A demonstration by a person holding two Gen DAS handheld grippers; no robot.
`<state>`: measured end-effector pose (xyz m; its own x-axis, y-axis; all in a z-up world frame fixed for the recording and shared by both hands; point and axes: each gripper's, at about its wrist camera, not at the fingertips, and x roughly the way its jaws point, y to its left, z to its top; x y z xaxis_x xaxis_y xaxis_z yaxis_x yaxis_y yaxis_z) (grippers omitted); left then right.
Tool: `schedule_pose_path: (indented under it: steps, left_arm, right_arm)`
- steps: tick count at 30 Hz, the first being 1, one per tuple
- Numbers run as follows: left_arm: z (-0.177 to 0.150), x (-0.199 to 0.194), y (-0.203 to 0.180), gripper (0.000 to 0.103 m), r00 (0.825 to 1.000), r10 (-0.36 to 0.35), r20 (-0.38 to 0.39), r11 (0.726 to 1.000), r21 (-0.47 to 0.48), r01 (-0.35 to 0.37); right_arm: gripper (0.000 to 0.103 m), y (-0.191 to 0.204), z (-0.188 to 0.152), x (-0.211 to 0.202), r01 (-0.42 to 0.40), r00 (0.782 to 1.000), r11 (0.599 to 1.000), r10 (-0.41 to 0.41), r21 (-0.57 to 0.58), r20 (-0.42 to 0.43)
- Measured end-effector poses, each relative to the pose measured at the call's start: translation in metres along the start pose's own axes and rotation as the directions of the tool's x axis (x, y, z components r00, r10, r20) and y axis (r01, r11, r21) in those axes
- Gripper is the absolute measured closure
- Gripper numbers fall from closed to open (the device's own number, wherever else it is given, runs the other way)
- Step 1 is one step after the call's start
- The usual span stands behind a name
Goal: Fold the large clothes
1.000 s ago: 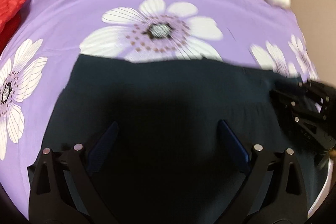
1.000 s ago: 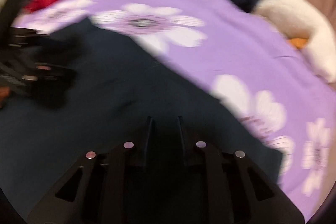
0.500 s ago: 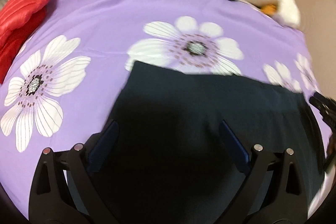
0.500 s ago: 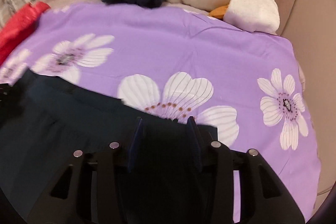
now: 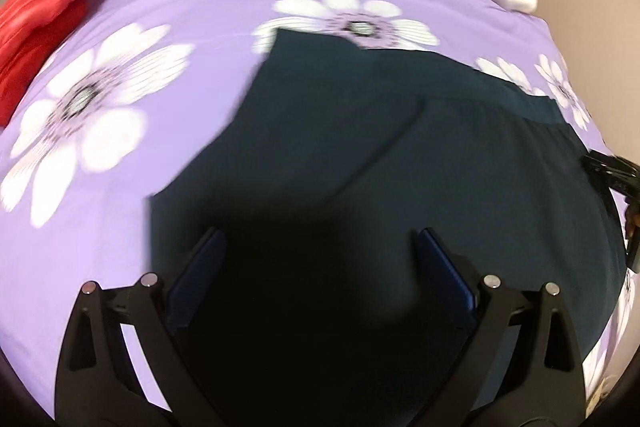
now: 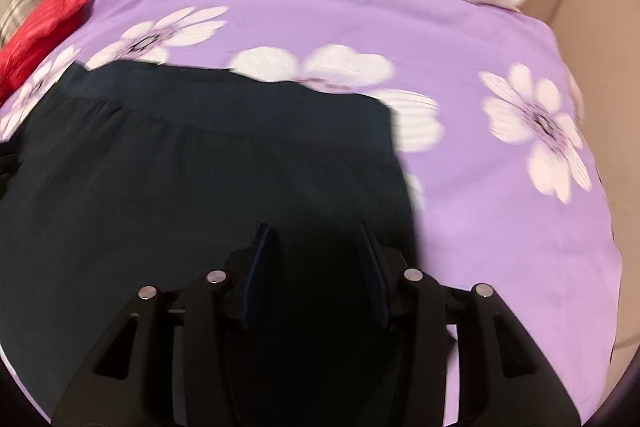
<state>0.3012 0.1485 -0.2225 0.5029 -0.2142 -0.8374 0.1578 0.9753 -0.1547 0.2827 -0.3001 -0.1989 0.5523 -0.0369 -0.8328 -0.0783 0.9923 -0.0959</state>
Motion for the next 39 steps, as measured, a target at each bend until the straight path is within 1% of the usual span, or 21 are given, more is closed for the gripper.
schedule_pose_path:
  steps: [2, 3, 4, 5, 7, 9, 10, 12, 13, 15, 16, 18, 19, 21, 22, 25, 27, 31, 36, 39]
  left_arm:
    - [-0.011, -0.01, 0.018, 0.005, 0.999, 0.051, -0.007, 0.998, -0.035, -0.051]
    - [-0.016, -0.015, 0.028, 0.005, 0.999, 0.051, -0.011, 0.997, -0.064, -0.052]
    - [-0.021, -0.02, 0.036, 0.005, 0.999, 0.045, -0.01, 0.995, -0.093, -0.046]
    - [-0.026, -0.028, 0.045, 0.005, 0.999, 0.039, -0.004, 0.991, -0.127, -0.039]
    - [-0.033, -0.041, 0.053, 0.005, 1.0, 0.026, 0.015, 0.986, -0.164, -0.023]
    - [-0.045, -0.053, 0.056, 0.005, 0.999, -0.008, 0.036, 0.982, -0.191, 0.015]
    - [-0.051, -0.059, 0.054, 0.005, 0.999, -0.027, 0.043, 0.98, -0.196, 0.035]
    - [-0.06, -0.066, 0.045, 0.005, 0.998, -0.036, 0.05, 0.982, -0.183, 0.044]
    - [-0.066, -0.069, 0.039, 0.006, 0.998, -0.028, 0.055, 0.985, -0.169, 0.037]
    - [-0.076, -0.074, 0.027, 0.006, 0.998, 0.0, 0.066, 0.99, -0.14, 0.009]
    - [-0.079, -0.073, 0.021, 0.007, 0.998, 0.01, 0.068, 0.992, -0.129, -0.001]
    - [-0.087, -0.073, 0.013, 0.013, 0.998, 0.018, 0.063, 0.994, -0.113, -0.01]
    - [-0.09, -0.072, 0.01, 0.018, 0.998, 0.019, 0.057, 0.994, -0.108, -0.013]
    - [-0.093, -0.073, 0.008, 0.02, 0.998, 0.031, 0.059, 0.994, -0.108, -0.024]
    - [-0.094, -0.074, 0.008, 0.023, 0.998, 0.032, 0.06, 0.994, -0.11, -0.025]
    - [-0.098, -0.075, 0.01, 0.032, 0.997, 0.054, 0.062, 0.993, -0.106, -0.047]
    - [-0.1, -0.075, 0.012, 0.034, 0.996, 0.062, 0.06, 0.993, -0.103, -0.055]
    - [-0.103, -0.074, 0.015, 0.037, 0.995, 0.077, 0.059, 0.993, -0.095, -0.071]
    - [-0.107, -0.072, 0.017, 0.037, 0.993, 0.102, 0.061, 0.991, -0.092, -0.096]
    - [-0.11, -0.077, 0.018, 0.033, 0.989, 0.136, 0.062, 0.986, -0.105, -0.129]
  right_arm:
    - [0.055, -0.023, -0.008, -0.009, 0.038, 0.999, 0.996, -0.038, 0.076, 0.009]
    - [0.055, -0.035, -0.014, -0.015, 0.051, 0.999, 0.991, -0.052, 0.125, 0.009]
    - [0.054, -0.047, -0.021, -0.022, 0.046, 0.999, 0.984, -0.05, 0.17, 0.015]
    - [0.054, -0.053, -0.029, -0.028, 0.025, 0.999, 0.978, -0.032, 0.207, 0.028]
    - [0.053, -0.067, -0.047, -0.043, -0.036, 0.998, 0.957, 0.019, 0.286, 0.062]
    - [0.053, -0.071, -0.062, -0.055, -0.104, 0.993, 0.939, 0.079, 0.329, 0.088]
    - [0.053, -0.071, -0.07, -0.061, -0.13, 0.99, 0.932, 0.103, 0.34, 0.096]
    - [0.049, -0.066, -0.085, -0.069, -0.183, 0.982, 0.918, 0.154, 0.353, 0.109]
    - [0.045, -0.062, -0.091, -0.072, -0.196, 0.98, 0.914, 0.168, 0.354, 0.109]
    - [0.045, -0.05, -0.106, -0.079, -0.22, 0.975, 0.912, 0.196, 0.345, 0.102]
    - [0.045, -0.048, -0.108, -0.078, -0.222, 0.975, 0.913, 0.2, 0.341, 0.098]
    - [0.045, -0.041, -0.118, -0.077, -0.227, 0.974, 0.917, 0.212, 0.328, 0.081]
    - [0.045, -0.038, -0.122, -0.077, -0.227, 0.974, 0.919, 0.213, 0.322, 0.076]
    - [0.058, -0.033, -0.125, -0.076, -0.233, 0.973, 0.923, 0.219, 0.307, 0.079]
    - [0.071, -0.03, -0.124, -0.077, -0.236, 0.972, 0.927, 0.221, 0.293, 0.085]
    - [0.089, -0.021, -0.126, -0.08, -0.201, 0.979, 0.951, 0.185, 0.235, 0.089]
    - [0.091, -0.019, -0.127, -0.08, -0.188, 0.981, 0.956, 0.171, 0.226, 0.093]
    - [0.097, -0.023, -0.132, -0.078, -0.174, 0.983, 0.952, 0.153, 0.251, 0.099]
    - [0.098, -0.034, -0.144, -0.074, -0.157, 0.987, 0.939, 0.135, 0.305, 0.092]
    - [0.098, -0.039, -0.149, -0.08, -0.147, 0.988, 0.933, 0.121, 0.329, 0.096]
